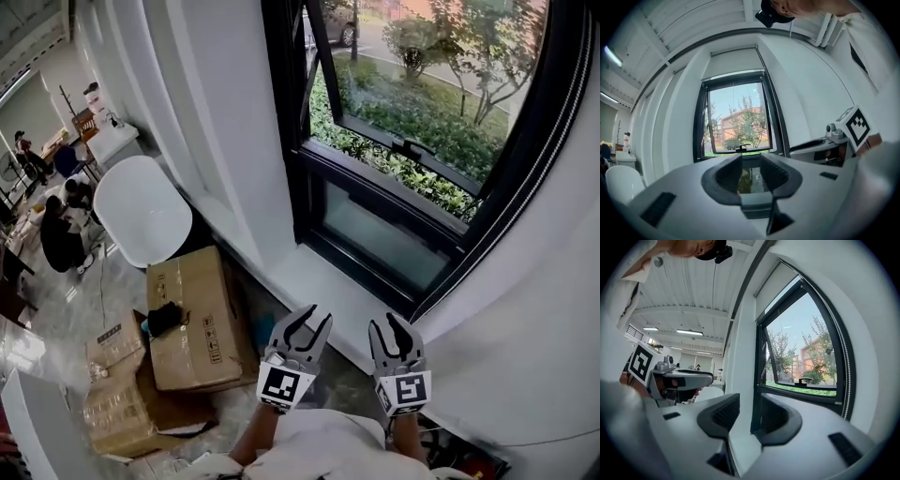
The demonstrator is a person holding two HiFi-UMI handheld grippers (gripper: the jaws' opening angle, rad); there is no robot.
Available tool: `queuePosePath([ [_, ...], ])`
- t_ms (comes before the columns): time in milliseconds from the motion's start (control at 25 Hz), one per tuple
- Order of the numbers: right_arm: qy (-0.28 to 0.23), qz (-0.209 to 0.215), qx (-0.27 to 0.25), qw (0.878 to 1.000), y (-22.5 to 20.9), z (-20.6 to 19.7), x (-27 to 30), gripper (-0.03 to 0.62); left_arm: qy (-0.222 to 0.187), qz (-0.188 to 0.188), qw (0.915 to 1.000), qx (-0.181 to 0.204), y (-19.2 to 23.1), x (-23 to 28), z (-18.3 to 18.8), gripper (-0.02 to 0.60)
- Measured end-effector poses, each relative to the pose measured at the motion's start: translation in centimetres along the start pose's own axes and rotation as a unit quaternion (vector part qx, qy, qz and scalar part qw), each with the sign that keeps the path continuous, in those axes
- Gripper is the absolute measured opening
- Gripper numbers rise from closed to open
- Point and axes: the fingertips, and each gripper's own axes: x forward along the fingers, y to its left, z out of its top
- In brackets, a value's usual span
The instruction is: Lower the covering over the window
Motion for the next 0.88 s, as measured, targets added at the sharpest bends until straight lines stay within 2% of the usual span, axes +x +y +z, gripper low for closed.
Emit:
queuePosePath([
  [480,0.015,-0.060,-0.006,0.998,-0.5,0.2,8.0,0.133,-0.013,-0.059,0.9982,0.000,7.5,5.9,-1.4,0.120],
  [680,0.030,-0.089,-0.008,0.996,-0.9,-0.3,9.6,0.132,-0.008,-0.085,0.9963,-0.012,8.8,7.5,-2.5,0.120],
  [880,0.042,-0.123,-0.013,0.991,-2.5,-0.8,10.3,0.132,-0.024,-0.120,0.9924,-0.009,8.5,10.2,-2.7,0.120],
])
